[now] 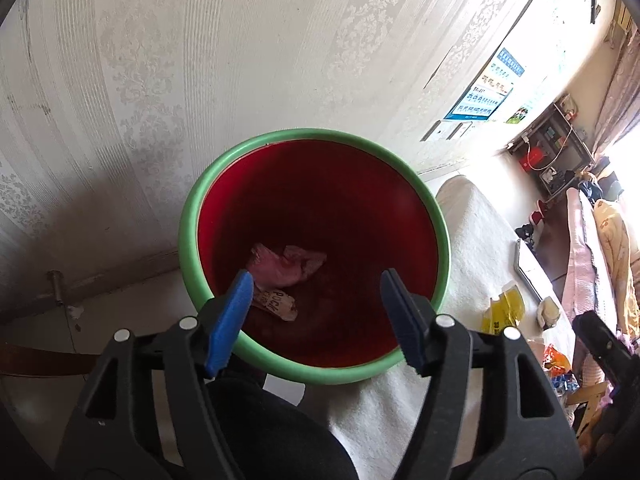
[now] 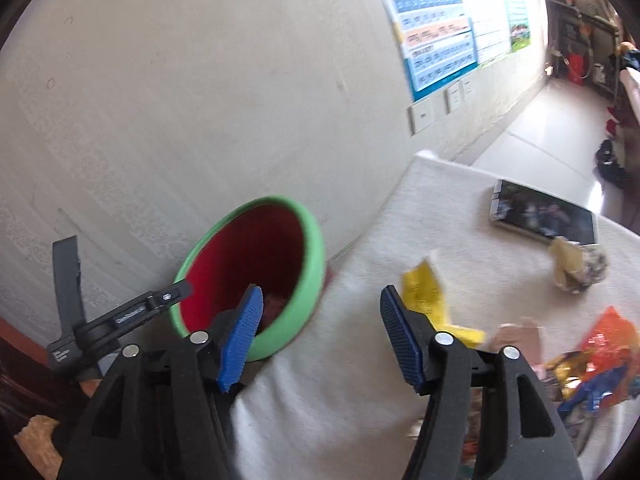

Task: Collect trash
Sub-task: 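Carry the wrapper over the red bucket and open the left tool, then lower the left tool to the yellow wrapper and close on it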

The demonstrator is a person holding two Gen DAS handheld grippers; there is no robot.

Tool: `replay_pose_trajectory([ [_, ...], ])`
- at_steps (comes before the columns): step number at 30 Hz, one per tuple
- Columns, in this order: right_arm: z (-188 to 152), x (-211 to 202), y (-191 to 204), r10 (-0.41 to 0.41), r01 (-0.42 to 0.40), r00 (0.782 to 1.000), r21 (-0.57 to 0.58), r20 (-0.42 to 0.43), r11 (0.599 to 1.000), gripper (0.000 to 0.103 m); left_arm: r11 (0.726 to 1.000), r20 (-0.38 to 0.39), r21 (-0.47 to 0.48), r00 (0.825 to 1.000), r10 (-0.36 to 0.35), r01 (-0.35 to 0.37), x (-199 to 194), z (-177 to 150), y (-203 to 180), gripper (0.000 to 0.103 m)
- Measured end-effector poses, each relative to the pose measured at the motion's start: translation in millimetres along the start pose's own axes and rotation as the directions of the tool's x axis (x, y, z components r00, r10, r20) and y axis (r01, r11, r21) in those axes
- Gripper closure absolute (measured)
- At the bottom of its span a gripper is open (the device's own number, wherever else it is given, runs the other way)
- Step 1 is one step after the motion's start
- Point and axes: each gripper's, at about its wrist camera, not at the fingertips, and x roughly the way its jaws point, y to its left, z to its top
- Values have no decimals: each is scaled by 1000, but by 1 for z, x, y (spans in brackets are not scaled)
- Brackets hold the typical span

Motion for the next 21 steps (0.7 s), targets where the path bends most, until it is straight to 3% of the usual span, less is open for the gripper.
replay_pose_trajectory([
  [2, 4, -7, -43, -131, 129, 991, 71, 23, 989, 28, 1000, -10, 8, 1000, -8, 8, 1, -5, -4, 38],
  [6, 9, -1, -122, -337, 333, 942, 156, 1, 930, 28, 998, -12, 63, 1000, -10, 11, 1, -12, -18, 38],
  [11, 12, 25, -173, -372, 385, 922, 148, -106, 911, 28, 996, -15, 91, 1000, 1, 0, 3, -15, -24, 38],
  [15, 13, 52, -192, -338, 362, 923, 115, -185, 925, 25, 997, -23, 72, 1000, 10, -8, 5, -15, -22, 37],
  [17, 12, 54, -196, -326, 348, 930, 122, -169, 930, 26, 997, -26, 77, 1000, 16, -14, 6, -15, -24, 37],
  [19, 11, 51, -200, -299, 321, 943, 165, -146, 933, 40, 995, -22, 93, 999, 24, -22, 6, -16, -26, 37],
  [21, 7, 44, -202, -271, 294, 953, 198, -134, 935, 42, 993, -13, 111, 999, 34, -32, 5, -17, -30, 37],
])
